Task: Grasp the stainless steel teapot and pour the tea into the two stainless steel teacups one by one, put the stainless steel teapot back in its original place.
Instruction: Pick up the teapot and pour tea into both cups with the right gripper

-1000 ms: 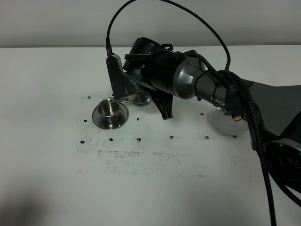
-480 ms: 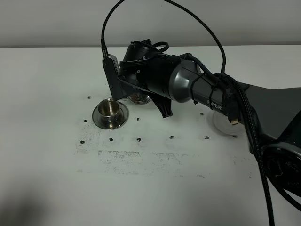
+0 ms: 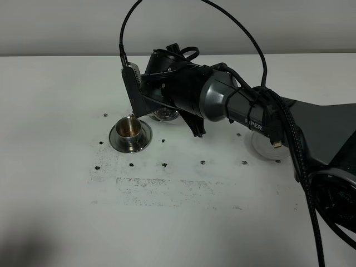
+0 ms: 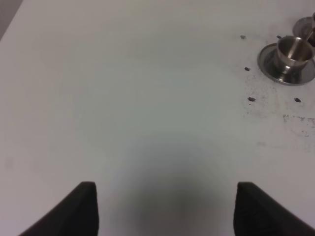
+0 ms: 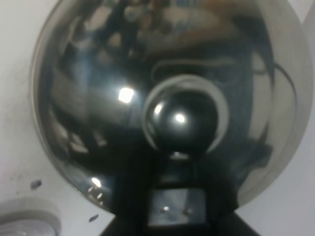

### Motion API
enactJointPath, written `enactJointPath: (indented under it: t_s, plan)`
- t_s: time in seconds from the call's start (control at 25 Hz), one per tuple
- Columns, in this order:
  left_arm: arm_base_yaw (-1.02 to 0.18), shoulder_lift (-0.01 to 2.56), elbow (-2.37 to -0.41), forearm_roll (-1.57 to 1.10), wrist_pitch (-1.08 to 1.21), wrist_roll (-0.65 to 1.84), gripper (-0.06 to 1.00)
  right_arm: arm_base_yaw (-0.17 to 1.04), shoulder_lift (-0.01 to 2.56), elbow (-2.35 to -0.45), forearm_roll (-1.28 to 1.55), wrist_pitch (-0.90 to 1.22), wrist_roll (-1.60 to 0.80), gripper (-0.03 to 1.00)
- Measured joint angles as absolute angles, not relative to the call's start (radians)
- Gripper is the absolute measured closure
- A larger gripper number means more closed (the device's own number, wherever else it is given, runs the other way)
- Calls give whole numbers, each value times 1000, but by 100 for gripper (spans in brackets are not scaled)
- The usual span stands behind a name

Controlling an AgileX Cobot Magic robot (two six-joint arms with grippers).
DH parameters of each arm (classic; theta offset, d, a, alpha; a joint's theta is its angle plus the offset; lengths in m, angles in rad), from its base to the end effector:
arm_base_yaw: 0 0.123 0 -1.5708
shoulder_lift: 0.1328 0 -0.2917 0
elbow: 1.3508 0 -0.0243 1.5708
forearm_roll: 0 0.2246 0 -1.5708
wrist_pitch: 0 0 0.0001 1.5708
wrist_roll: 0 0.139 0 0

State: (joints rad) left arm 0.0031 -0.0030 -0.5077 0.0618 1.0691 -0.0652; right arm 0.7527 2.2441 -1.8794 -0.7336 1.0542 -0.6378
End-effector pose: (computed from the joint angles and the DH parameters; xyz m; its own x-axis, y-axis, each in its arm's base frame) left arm 0.0064 0.0075 0.2443 -0.4511 -0.0368 -0.8917 -0.0674 0.9977 -0.0071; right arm 0.4017 0.2653 0.1816 0.0144 -0.9565 0.2913 -0.7880 -0.1902 -0.5856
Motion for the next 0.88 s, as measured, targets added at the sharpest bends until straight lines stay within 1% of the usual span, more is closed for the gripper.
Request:
enactJointPath:
  t_s: [0.88]
  plan:
    - [3, -3, -508, 62, 1069, -65, 38, 768, 2261, -1879, -806, 1062, -650, 79]
